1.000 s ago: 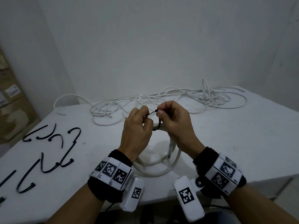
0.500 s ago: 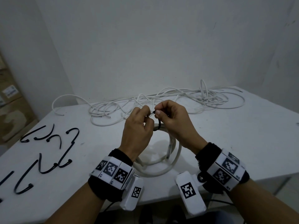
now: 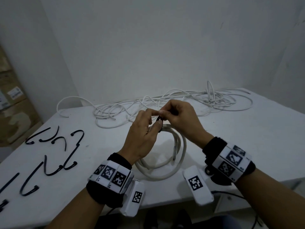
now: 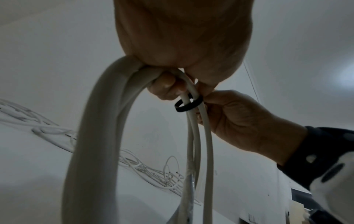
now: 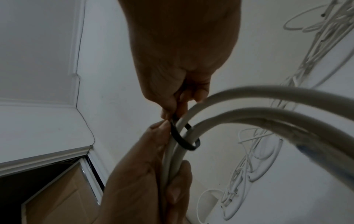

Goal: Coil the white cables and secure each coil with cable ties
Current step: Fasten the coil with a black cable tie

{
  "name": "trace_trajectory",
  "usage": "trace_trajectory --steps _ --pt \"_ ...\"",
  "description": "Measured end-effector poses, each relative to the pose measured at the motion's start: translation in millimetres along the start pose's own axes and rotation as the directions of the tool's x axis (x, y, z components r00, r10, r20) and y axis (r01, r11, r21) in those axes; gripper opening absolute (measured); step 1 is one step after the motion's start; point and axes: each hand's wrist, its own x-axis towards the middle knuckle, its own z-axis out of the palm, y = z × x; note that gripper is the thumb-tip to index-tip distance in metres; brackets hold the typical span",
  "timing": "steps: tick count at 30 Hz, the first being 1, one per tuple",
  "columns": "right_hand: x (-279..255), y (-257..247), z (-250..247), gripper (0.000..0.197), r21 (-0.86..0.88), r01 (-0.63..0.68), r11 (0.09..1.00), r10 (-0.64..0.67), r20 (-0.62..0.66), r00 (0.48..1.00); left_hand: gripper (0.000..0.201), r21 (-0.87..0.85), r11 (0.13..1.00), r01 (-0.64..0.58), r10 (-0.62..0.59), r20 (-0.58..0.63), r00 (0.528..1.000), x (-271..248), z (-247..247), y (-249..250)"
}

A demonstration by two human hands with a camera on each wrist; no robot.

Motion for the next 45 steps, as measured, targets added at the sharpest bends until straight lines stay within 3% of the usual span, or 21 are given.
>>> trace_trajectory --steps 5,10,15,23,28,34,36,41,45 --pt "10.3 -7.5 -7.4 0.011 -0.058 0.066 0.996 -0.061 0.093 0.994 0.023 -0.049 0.998 0.038 -0.036 0.03 0.999 2.2 -1.5 -3.5" --pt "11.9 -12.3 -7.9 0.011 -0.095 0.103 0.99 -0.086 0.169 0.982 0.009 -0.05 0.998 0.049 -0.047 0.044 0.998 2.6 -2.3 -2.2" --pt "34.8 -28.3 -16.2 0.011 -0.135 0.17 0.976 -0.161 0.074 0.984 0.006 0.024 0.998 0.055 -0.057 0.09 0.994 2.3 -0.6 -5.9" --pt "38.1 -26.5 -18.2 0.015 -0.188 0.164 0.968 -0.141 0.131 0.981 0.002 -0.044 0.996 0.076 -0.071 0.099 0.993 3.5 1.7 -5.5" --pt "43.2 -30.5 -22.1 0.015 -0.163 0.114 0.98 -0.089 0.15 0.985 0.025 -0.124 0.989 0.083 -0.071 0.096 0.993 5.5 3.8 3.1" --pt "53.9 -29.5 -12.7 0.016 -0.205 0.043 0.978 -0.034 0.048 0.998 0.026 -0.171 0.973 0.159 -0.127 0.183 0.975 13.8 7.0 12.2" --pt "53.1 -24.5 -11.4 0.017 -0.131 -0.01 0.991 0.017 0.054 0.998 0.029 -0.17 0.968 0.182 -0.148 0.195 0.97 14.2 7.9 9.1" --pt "42.4 -22.6 -23.6 0.017 0.185 -0.122 0.975 0.081 0.212 0.974 0.031 -0.202 0.949 0.244 -0.233 0.075 0.97 15.1 4.9 6.3" --pt "12.1 4.6 -35.4 0.051 0.006 -0.278 0.961 0.254 0.386 0.887 0.034 -0.32 0.873 0.368 -0.394 -0.017 0.919 27.4 -10.2 1.0"
